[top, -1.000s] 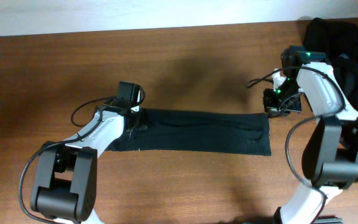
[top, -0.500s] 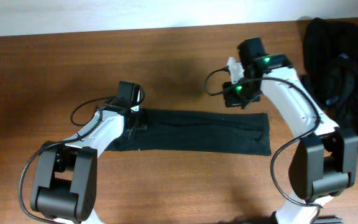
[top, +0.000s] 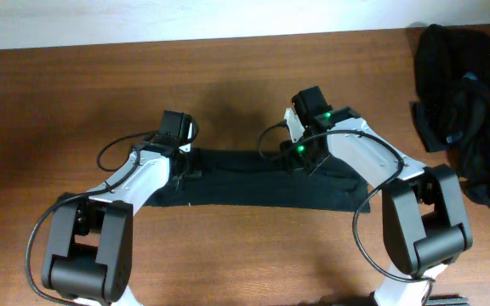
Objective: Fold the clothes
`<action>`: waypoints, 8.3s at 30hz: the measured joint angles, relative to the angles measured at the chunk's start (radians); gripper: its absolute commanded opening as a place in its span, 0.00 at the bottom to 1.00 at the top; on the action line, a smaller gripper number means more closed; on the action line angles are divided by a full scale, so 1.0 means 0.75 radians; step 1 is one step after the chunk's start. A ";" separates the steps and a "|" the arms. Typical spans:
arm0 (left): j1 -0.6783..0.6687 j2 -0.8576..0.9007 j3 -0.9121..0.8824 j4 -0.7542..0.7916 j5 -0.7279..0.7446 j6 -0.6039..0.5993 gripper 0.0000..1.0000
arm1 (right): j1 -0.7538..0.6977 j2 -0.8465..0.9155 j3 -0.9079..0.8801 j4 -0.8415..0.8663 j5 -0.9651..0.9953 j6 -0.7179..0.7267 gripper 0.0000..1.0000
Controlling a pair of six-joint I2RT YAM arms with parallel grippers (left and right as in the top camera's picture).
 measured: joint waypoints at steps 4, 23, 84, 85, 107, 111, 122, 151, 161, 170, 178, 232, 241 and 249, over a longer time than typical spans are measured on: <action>0.000 0.000 0.008 -0.007 0.003 0.001 0.52 | 0.000 0.011 -0.029 -0.043 0.001 0.006 0.04; 0.002 -0.197 0.025 0.005 0.122 -0.001 0.58 | 0.000 0.013 -0.030 -0.190 -0.034 0.014 0.04; 0.002 -0.199 0.030 -0.141 0.282 -0.001 0.99 | 0.000 0.031 -0.066 -0.149 0.075 0.112 0.10; 0.002 -0.199 0.030 -0.141 0.282 -0.001 0.99 | 0.000 0.031 -0.078 -0.134 0.075 0.113 0.10; 0.002 -0.199 0.030 -0.141 0.286 -0.001 0.99 | 0.049 -0.274 -0.098 -0.219 0.048 0.117 0.04; 0.002 -0.199 0.030 -0.141 0.286 -0.001 0.99 | 0.113 -0.326 -0.078 -0.067 0.002 0.124 0.29; 0.002 -0.199 0.031 -0.141 0.287 -0.001 0.99 | 0.222 -0.226 -0.078 0.174 -0.007 0.104 0.67; -0.430 -0.198 0.031 0.036 0.038 -0.023 0.11 | -0.318 -0.098 -0.237 0.007 0.077 0.083 0.11; -0.441 -0.051 0.031 0.152 -0.176 -0.031 0.05 | -0.318 -0.088 -0.250 0.013 0.077 0.078 0.10; -0.441 0.051 0.031 0.092 -0.204 -0.031 0.06 | -0.318 -0.088 -0.251 0.007 0.077 0.078 0.10; -0.443 0.051 0.063 -0.141 -0.211 -0.031 0.02 | -0.318 -0.088 -0.253 0.009 0.077 0.079 0.11; -0.191 0.063 0.445 -0.525 -0.055 -0.045 0.45 | -0.562 -0.115 -0.308 0.085 0.188 0.065 0.18; -0.191 0.101 0.406 -0.509 0.027 -0.045 0.45 | -0.562 -0.119 -0.312 0.089 0.178 0.062 0.23; -0.191 0.234 0.384 -0.427 0.037 -0.041 0.45 | -0.561 -0.123 -0.314 0.089 0.176 0.061 0.45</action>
